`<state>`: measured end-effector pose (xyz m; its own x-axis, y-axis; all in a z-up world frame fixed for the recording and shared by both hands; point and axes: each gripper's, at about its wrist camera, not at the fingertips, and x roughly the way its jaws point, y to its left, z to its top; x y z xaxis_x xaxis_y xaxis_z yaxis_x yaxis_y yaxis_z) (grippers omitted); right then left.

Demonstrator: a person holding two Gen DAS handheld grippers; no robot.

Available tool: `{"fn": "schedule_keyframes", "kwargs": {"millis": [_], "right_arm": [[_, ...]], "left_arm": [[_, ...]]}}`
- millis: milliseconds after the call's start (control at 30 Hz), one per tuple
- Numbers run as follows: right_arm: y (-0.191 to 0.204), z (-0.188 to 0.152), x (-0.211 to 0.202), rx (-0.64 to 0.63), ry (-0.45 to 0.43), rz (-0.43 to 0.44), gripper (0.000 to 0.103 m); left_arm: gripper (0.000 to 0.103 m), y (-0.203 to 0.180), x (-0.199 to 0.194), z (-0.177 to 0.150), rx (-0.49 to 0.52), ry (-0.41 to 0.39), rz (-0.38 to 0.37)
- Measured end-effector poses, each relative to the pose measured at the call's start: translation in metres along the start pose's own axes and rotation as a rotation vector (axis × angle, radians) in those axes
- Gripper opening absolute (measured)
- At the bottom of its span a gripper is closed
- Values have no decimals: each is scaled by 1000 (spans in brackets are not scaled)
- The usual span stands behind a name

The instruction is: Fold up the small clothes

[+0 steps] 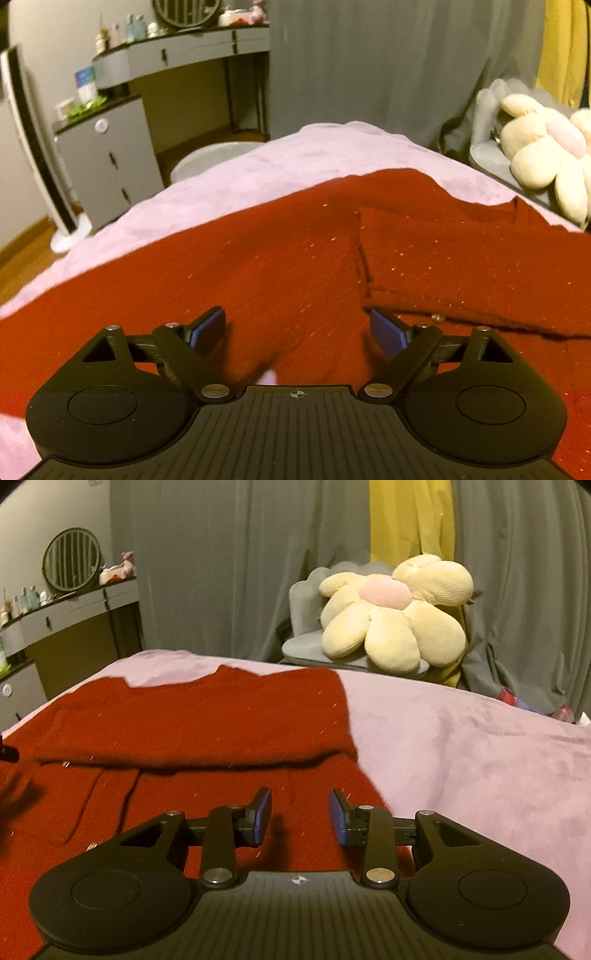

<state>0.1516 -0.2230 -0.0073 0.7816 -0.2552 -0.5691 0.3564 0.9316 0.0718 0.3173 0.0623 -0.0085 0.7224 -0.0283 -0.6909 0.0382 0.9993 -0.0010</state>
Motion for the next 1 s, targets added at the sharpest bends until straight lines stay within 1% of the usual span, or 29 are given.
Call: {"fn": "schedule_keyframes", "kwargs": {"millis": [100, 133, 200, 233, 267, 333, 400, 433, 467, 500, 533, 600, 667, 700, 767, 800, 833, 867, 933, 1000], "right_arm": [[7, -6, -6, -6, 26, 26, 33], [9, -7, -9, -10, 33, 39, 33], [13, -9, -15, -19, 31, 52, 35], [15, -10, -18, -27, 27, 57, 36], [17, -11, -20, -36, 23, 59, 37], [20, -12, -24, -47, 17, 62, 37], [24, -14, -26, -51, 18, 66, 37], [25, -14, -26, -51, 20, 70, 37], [26, -15, -26, -52, 26, 74, 37], [27, -16, -25, -54, 31, 76, 37], [28, -16, -25, -56, 34, 79, 37], [32, -18, -25, -62, 42, 83, 37], [36, -21, -23, -67, 53, 90, 37], [38, -22, -23, -67, 59, 95, 37], [40, -24, -25, -67, 67, 104, 37], [41, -25, -26, -67, 66, 104, 37], [41, -25, -28, -67, 64, 102, 37], [41, -25, -29, -67, 64, 100, 38], [39, -24, -28, -58, 65, 99, 38], [38, -25, -26, -44, 74, 100, 38]], "left_arm": [[95, 26, -11, -10, -82, 9, -27], [95, 40, -15, -16, -129, 7, -49], [96, 77, -24, -33, -251, -5, -100], [96, 96, -28, -42, -315, -20, -107], [95, 118, -32, -52, -380, -34, -98], [89, 160, -40, -73, -493, -61, -51], [74, 199, -50, -92, -589, -94, -1], [71, 217, -54, -101, -640, -95, 16], [60, 236, -57, -111, -704, -95, 29], [47, 251, -59, -117, -756, -100, 13], [44, 265, -60, -123, -822, -104, -17], [44, 290, -59, -133, -977, -126, -74], [44, 308, -57, -140, -1106, -173, -93], [43, 316, -56, -143, -1169, -180, -90], [44, 326, -56, -148, -1292, -190, -130], [44, 327, -57, -150, -1318, -188, -134], [46, 326, -60, -152, -1317, -191, -134], [51, 325, -64, -152, -1284, -197, -131], [51, 324, -71, -153, -1198, -207, -110], [51, 331, -74, -157, -1168, -216, -124]]}}
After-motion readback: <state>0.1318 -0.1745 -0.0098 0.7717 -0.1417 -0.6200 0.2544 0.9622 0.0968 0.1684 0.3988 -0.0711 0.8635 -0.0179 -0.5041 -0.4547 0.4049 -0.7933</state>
